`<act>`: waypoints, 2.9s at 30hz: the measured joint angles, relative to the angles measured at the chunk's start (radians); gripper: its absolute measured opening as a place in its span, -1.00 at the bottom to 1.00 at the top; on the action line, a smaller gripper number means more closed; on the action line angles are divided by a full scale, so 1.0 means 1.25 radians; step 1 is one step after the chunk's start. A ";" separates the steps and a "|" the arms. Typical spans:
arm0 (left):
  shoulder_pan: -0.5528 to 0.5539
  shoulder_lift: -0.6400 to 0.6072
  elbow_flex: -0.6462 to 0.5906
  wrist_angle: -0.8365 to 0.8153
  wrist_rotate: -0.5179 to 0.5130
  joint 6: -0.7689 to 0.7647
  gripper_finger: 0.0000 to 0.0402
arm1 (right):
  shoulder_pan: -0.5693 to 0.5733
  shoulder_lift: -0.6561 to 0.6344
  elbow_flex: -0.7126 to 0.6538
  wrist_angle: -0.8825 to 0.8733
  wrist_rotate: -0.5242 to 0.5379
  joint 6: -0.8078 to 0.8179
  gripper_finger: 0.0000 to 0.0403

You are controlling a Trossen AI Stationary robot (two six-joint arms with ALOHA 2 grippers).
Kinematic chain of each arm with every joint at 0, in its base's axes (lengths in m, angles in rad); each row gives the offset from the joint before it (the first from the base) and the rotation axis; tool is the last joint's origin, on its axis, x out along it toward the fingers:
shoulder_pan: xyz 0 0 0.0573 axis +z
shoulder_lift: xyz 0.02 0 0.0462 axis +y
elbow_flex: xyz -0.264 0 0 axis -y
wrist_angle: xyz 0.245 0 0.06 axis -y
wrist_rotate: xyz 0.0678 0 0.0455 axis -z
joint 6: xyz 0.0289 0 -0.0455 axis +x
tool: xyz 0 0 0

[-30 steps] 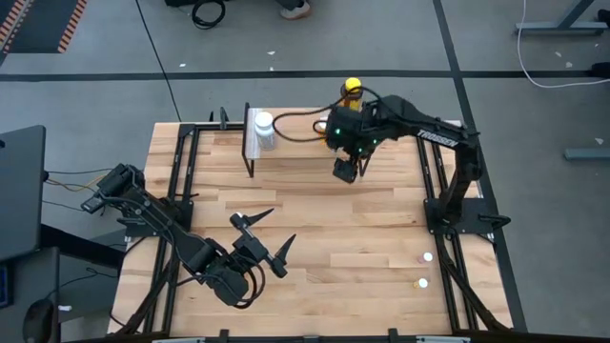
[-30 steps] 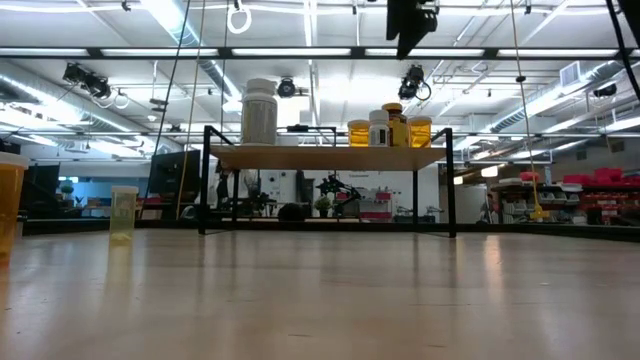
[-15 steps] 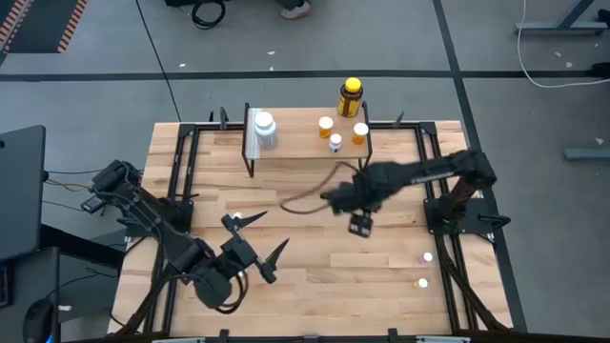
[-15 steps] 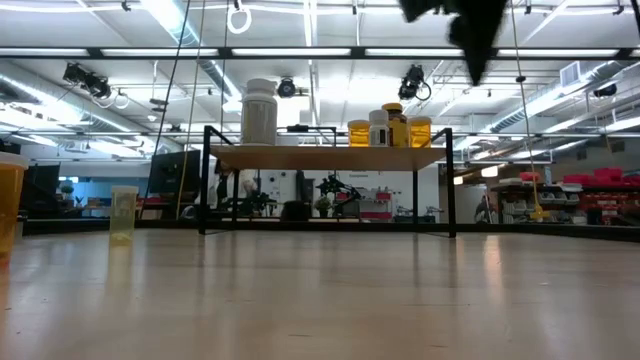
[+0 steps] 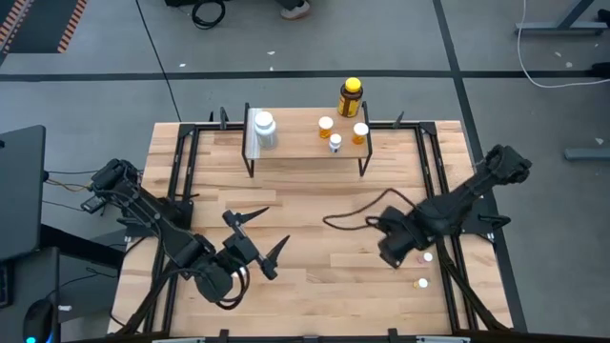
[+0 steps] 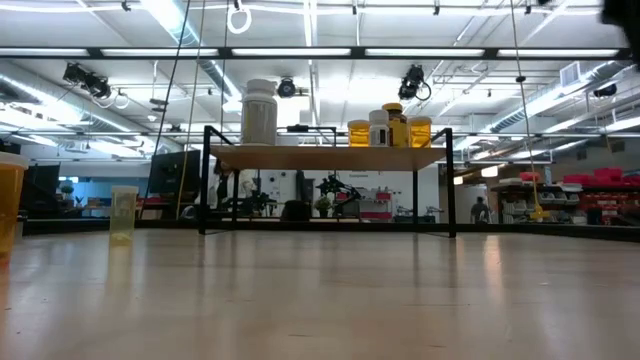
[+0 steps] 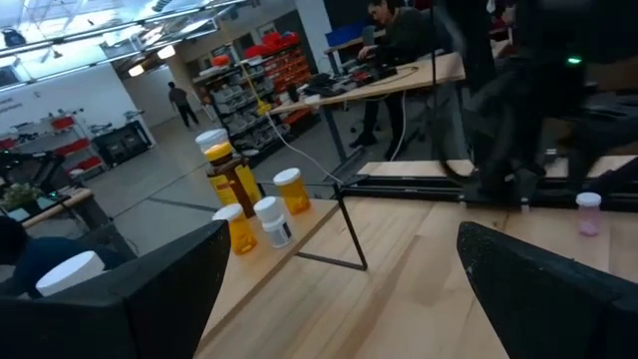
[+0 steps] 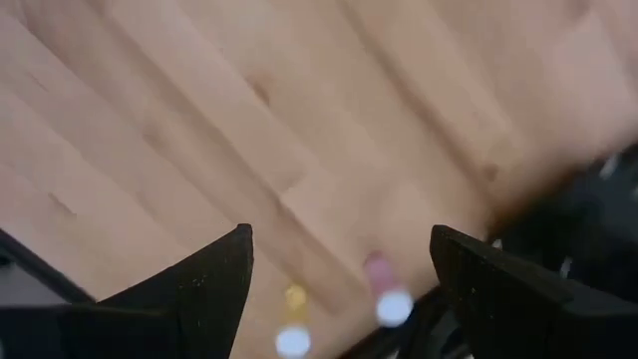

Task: Pick and place medicine bottles onto shelf by color
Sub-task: Put the right small yellow medicine bottle on the shelf

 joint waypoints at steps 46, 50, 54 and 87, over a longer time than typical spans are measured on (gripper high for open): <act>0.027 0.001 0.000 -0.001 0.115 0.021 0.99 | 0.308 0.033 -0.213 0.315 -0.128 0.485 0.53; 0.027 0.001 0.000 -0.001 0.115 0.022 0.99 | 0.335 0.034 -0.213 0.319 -0.099 0.540 0.53; 0.027 0.001 0.000 -0.001 0.115 0.022 0.99 | 0.355 0.045 -0.212 0.321 -0.052 0.573 0.53; 0.036 0.001 0.000 0.000 0.115 0.027 0.99 | 0.360 0.137 -0.213 0.336 -0.083 0.528 0.09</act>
